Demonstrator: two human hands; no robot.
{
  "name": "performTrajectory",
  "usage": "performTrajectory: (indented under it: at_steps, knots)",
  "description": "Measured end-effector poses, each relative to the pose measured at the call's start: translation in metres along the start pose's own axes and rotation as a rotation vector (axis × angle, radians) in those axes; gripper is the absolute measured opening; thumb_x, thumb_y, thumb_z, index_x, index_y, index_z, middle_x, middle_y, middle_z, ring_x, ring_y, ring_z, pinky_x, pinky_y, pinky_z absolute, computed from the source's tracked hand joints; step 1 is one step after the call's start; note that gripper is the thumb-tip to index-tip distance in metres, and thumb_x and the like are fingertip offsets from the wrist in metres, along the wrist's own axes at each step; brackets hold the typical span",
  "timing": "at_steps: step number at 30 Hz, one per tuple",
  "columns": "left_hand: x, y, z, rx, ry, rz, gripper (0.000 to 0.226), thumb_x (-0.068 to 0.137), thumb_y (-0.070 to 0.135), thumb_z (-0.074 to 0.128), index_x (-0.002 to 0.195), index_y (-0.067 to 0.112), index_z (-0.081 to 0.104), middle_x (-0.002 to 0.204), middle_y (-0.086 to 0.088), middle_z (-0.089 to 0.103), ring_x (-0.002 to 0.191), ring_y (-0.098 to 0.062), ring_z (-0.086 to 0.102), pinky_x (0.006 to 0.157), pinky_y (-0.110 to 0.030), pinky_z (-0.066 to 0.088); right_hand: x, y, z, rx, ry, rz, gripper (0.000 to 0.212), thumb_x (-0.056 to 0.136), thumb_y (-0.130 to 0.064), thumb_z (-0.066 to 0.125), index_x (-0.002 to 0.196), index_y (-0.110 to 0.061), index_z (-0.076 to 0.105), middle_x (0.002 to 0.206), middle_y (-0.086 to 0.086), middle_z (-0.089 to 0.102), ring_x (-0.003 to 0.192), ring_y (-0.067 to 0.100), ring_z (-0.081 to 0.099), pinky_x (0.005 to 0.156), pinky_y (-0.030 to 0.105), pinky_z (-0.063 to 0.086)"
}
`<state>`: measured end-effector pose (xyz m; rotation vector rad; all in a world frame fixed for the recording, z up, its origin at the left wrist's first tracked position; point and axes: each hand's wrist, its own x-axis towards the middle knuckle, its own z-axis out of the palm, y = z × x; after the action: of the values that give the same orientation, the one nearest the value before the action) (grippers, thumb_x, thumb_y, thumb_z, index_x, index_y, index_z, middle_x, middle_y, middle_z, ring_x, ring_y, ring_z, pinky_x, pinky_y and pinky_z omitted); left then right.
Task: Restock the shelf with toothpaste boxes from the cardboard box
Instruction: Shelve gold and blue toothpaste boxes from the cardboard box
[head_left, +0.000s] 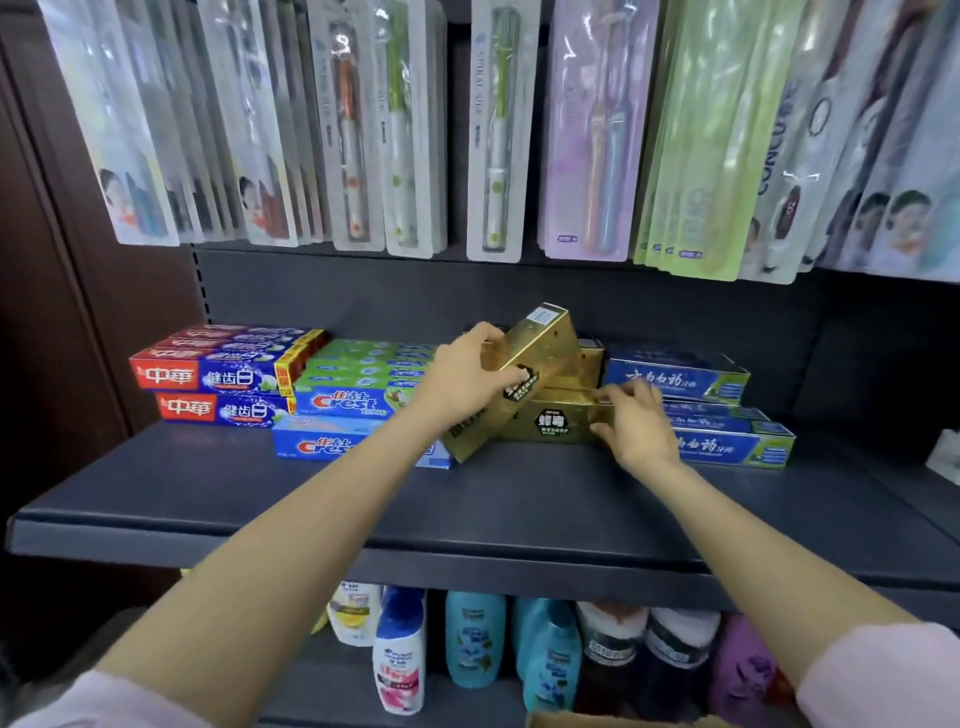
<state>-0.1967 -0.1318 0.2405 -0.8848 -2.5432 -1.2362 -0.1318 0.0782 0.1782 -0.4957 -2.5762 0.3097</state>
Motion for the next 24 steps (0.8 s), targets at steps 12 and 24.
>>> performTrajectory:
  at_steps: [12, 24]
  knots:
    - [0.002, 0.023, 0.004, -0.227, -0.278, 0.061, 0.042, 0.094, 0.031, 0.055, 0.133, 0.015, 0.052, 0.124, -0.001, 0.062, 0.112, -0.013, 0.057, 0.097, -0.028, 0.042, -0.013, -0.045, -0.051, 1.357, -0.320, 0.193, 0.057, 0.089, -0.022, 0.062, 0.137, -0.016, 0.033, 0.128, 0.010, 0.058, 0.107, 0.024, 0.063, 0.091, 0.035, 0.052]
    - [0.044, 0.025, 0.046, 0.724, -0.079, 0.253, 0.047, 0.093, 0.033, 0.051, 0.139, 0.034, 0.041, 0.137, -0.002, 0.046, 0.128, -0.027, 0.040, 0.109, -0.049, 0.024, 0.020, -0.029, -0.028, 0.325, 0.045, -0.018, 0.059, 0.088, -0.009, 0.061, 0.140, -0.021, 0.037, 0.134, 0.012, 0.037, 0.126, 0.028, 0.043, 0.105, 0.031, 0.033]
